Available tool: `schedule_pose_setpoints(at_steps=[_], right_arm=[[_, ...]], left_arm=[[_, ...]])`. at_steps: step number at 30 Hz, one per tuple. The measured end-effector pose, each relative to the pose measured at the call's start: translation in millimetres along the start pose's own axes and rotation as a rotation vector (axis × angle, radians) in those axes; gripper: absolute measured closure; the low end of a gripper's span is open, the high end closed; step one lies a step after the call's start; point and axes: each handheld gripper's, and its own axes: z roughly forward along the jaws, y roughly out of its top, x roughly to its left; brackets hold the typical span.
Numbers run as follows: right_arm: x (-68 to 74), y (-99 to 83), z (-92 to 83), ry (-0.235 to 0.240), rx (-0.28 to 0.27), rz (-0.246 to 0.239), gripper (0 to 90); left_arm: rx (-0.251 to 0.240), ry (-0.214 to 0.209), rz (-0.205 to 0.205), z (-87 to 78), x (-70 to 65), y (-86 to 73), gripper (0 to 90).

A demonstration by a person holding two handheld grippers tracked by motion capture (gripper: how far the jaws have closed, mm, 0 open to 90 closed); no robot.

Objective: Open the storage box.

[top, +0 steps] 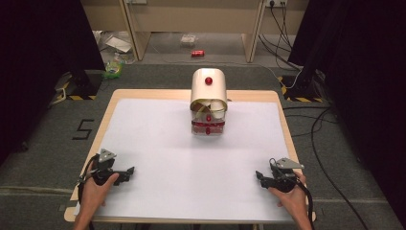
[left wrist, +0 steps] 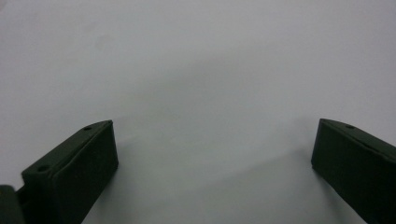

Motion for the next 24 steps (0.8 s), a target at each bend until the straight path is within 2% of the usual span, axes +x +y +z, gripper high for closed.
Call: schedule_pose_setpoints(at_steps=[17,21,23,24], right_arm=[[2.4,0.2,0.1,-0.034,-0.005,-0.017,29.1],[3.4,1.5,0.6,-0.047,-0.009,0.0,31.5],[6.0,3.7,2.2,-0.056,-0.026,0.004,31.5],[9.4,5.9,3.0,-0.053,-0.059,0.017,32.3]], left_arm=[[0.0,0.001,0.001,0.0,-0.1,0.0,0.0],[0.0,0.001,0.001,0.0,-0.1,0.0,0.0],[-0.001,0.001,0.001,0.0,-0.1,-0.1,0.0],[-0.001,0.001,0.001,0.1,-0.1,-0.1,0.0]])
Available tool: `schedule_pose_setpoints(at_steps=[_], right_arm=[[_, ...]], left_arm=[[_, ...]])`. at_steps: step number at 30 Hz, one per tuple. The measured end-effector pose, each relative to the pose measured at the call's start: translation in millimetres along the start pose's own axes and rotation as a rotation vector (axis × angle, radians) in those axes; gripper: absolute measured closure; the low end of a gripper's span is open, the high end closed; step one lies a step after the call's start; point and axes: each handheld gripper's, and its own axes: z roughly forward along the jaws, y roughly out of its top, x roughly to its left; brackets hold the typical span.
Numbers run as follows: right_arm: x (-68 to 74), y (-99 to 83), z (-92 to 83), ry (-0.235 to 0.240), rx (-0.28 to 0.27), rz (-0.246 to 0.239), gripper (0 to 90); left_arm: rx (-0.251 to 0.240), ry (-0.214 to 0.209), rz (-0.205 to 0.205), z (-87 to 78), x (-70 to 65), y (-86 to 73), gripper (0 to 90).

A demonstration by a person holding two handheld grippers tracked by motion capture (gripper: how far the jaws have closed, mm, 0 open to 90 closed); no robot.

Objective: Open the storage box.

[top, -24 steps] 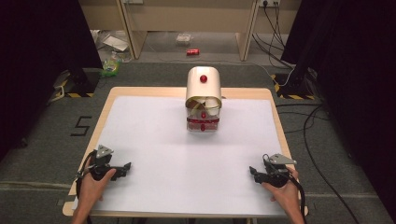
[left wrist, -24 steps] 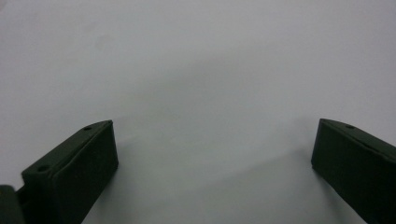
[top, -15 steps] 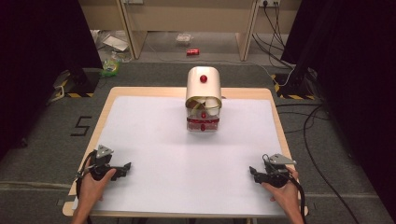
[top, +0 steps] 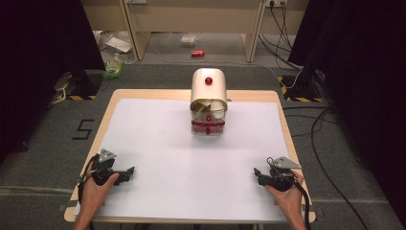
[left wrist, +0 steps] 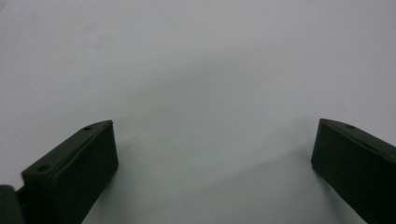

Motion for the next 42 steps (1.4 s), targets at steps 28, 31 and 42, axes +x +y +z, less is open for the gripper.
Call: schedule_pose_setpoints(at_steps=[28,31,42], right_arm=[[43.5,38.0,19.9,-0.041,-0.222,0.021,35.0],[47.7,40.1,22.8,-0.044,-0.22,0.022,35.0],[63.1,45.5,34.7,-0.062,-0.249,0.043,33.3]], left_arm=[[0.001,0.001,0.001,0.3,-0.3,0.0,0.0],[0.001,0.001,0.001,0.3,-0.2,0.0,0.0],[0.001,0.002,0.001,0.3,-0.3,0.1,0.0]])
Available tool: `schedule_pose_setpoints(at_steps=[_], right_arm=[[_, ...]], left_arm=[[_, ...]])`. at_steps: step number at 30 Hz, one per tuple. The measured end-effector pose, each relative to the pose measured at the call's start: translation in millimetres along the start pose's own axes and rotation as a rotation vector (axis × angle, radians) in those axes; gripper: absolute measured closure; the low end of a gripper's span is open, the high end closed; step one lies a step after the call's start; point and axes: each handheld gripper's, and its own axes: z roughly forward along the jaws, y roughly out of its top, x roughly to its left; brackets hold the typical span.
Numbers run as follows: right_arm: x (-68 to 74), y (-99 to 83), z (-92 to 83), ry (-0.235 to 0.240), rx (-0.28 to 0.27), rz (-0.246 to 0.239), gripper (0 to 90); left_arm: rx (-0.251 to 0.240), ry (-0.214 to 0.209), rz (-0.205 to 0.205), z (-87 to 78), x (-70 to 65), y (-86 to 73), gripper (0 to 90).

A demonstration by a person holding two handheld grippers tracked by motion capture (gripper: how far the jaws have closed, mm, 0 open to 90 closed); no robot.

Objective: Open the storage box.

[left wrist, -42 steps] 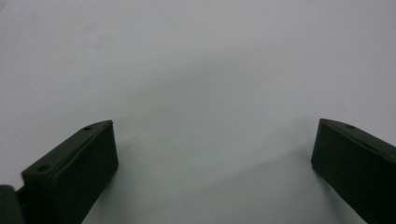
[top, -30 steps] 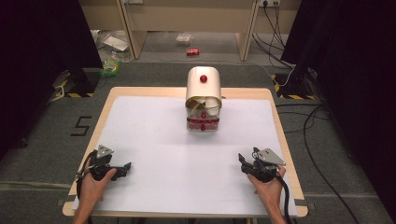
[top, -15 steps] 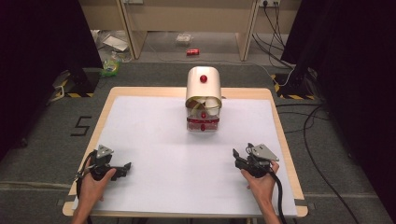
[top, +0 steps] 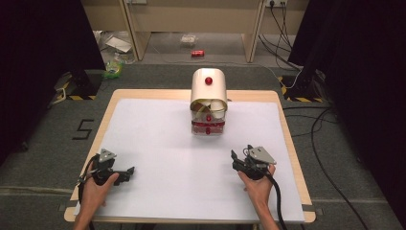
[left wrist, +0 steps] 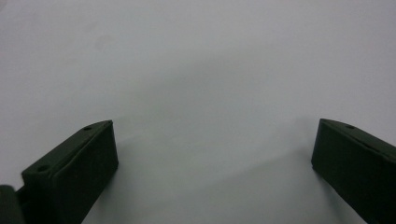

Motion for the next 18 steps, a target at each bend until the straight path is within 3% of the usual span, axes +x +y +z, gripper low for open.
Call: schedule_pose_setpoints(at_steps=[11,18], right_arm=[[20.3,0.7,10.1,-0.031,-0.027,-0.05,37.5],[31.3,2.5,16.2,-0.017,-0.036,-0.063,36.4]], left_arm=[[-0.001,0.0,0.001,0.0,0.0,-0.1,0.0],[-0.001,0.001,0.001,-0.1,-0.1,-0.1,0.0]])
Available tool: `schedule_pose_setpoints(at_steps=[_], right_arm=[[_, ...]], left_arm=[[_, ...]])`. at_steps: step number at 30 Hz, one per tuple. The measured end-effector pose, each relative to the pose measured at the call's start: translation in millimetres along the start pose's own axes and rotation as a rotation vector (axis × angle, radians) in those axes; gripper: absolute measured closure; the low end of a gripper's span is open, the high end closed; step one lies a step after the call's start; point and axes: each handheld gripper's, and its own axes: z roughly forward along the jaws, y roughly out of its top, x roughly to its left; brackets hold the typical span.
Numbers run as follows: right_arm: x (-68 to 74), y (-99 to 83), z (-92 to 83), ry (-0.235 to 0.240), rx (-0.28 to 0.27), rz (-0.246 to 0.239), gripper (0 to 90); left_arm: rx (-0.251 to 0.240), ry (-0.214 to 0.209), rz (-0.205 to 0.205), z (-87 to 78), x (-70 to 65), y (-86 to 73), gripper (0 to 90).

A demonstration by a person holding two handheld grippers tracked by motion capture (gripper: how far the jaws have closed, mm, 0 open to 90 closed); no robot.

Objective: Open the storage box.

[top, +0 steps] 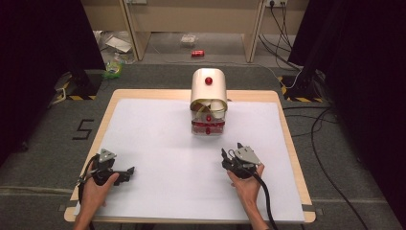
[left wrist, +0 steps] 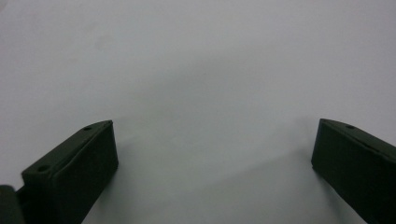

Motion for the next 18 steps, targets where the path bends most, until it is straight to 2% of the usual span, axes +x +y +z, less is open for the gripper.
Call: schedule_pose_setpoints(at_steps=[7,10,15,18], right_arm=[[11.7,3.8,5.2,0.012,-0.02,-0.008,33.5],[17.3,9.5,8.8,0.033,-0.025,0.0,31.2],[24.9,13.8,13.2,0.035,-0.065,0.018,30.9],[27.4,14.5,15.5,0.036,-0.073,0.047,30.8]], left_arm=[[0.0,0.001,0.0,0.1,-0.1,0.0,0.0],[-0.001,0.001,0.0,0.0,-0.1,0.0,0.0],[-0.001,0.001,0.0,0.0,-0.1,-0.1,0.0],[-0.001,0.0,0.0,0.0,-0.1,0.0,0.0]])
